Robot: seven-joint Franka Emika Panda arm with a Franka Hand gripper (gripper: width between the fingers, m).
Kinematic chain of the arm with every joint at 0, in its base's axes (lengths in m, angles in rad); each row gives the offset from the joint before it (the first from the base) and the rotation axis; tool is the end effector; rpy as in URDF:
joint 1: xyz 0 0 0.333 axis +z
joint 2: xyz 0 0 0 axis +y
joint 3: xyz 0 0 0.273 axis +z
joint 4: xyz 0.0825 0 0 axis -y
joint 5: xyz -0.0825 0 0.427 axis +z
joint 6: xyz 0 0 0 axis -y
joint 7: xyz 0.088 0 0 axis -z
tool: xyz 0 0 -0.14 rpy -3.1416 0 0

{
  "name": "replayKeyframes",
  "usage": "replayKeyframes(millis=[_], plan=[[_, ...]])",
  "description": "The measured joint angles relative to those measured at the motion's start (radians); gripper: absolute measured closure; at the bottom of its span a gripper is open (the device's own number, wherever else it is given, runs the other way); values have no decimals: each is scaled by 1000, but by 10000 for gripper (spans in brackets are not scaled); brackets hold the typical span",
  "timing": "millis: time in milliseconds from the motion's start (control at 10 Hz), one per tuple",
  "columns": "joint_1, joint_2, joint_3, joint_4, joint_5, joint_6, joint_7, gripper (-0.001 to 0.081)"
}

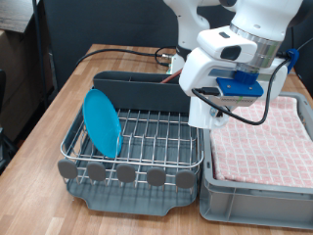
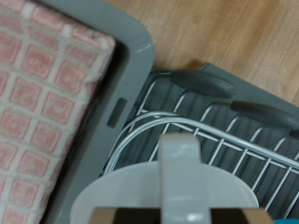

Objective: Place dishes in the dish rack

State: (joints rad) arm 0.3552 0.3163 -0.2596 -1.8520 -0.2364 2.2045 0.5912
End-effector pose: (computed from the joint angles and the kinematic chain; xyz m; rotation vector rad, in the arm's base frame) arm 0.6557 0.0514 0.2673 2.8497 -0.4963 0.1916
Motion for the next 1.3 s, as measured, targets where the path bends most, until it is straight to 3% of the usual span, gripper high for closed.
replayKeyframes(millis=[200, 900, 1300], plan=[[0, 48, -18, 47, -2, 5, 48, 734], [-50, 241, -13, 246, 59, 5, 36, 734], [-72, 332, 0, 342, 92, -64, 24, 734]])
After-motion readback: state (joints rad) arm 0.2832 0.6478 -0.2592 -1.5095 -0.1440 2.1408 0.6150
